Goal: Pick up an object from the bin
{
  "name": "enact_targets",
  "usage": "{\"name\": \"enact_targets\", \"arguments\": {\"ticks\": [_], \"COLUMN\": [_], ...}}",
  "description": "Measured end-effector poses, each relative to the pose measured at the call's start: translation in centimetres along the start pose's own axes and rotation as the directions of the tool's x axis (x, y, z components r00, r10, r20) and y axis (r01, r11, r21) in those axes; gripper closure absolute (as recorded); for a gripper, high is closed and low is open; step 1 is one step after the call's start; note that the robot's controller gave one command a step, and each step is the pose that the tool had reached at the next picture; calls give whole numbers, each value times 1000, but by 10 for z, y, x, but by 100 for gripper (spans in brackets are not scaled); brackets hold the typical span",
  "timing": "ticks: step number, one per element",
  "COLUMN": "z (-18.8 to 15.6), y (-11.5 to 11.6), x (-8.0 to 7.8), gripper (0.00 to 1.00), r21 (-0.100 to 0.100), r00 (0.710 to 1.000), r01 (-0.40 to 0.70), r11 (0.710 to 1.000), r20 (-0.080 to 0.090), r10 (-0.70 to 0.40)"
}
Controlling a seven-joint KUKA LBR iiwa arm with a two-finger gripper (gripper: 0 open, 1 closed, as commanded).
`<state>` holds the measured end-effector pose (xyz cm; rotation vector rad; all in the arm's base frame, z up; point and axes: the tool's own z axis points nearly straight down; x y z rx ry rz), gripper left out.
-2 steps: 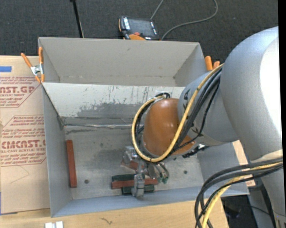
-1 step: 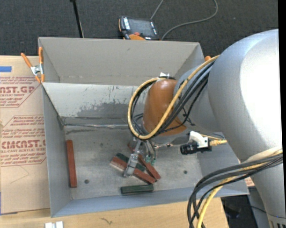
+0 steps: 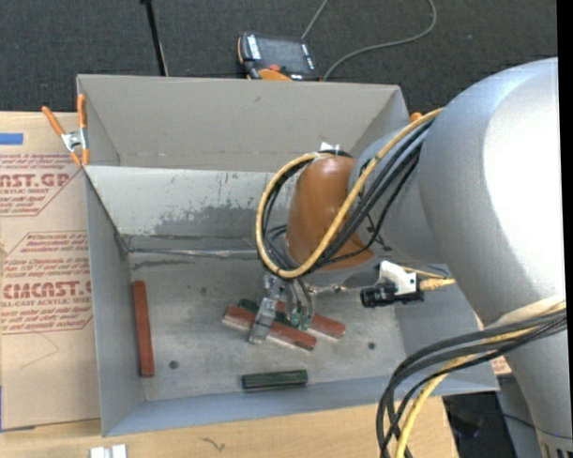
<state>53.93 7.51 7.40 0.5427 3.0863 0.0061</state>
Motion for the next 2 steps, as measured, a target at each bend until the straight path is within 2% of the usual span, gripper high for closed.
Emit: {"name": "enact_targets", "arguments": {"ticks": [1, 2], "z": [-120, -192], "y": [21, 21], "x": [-1, -24], "gripper": [100, 100], "r21": [1, 1], "r00": [949, 944], "r01": [315, 331], "r11": [949, 944], "r20": [0, 4], "r10": [-315, -331]}}
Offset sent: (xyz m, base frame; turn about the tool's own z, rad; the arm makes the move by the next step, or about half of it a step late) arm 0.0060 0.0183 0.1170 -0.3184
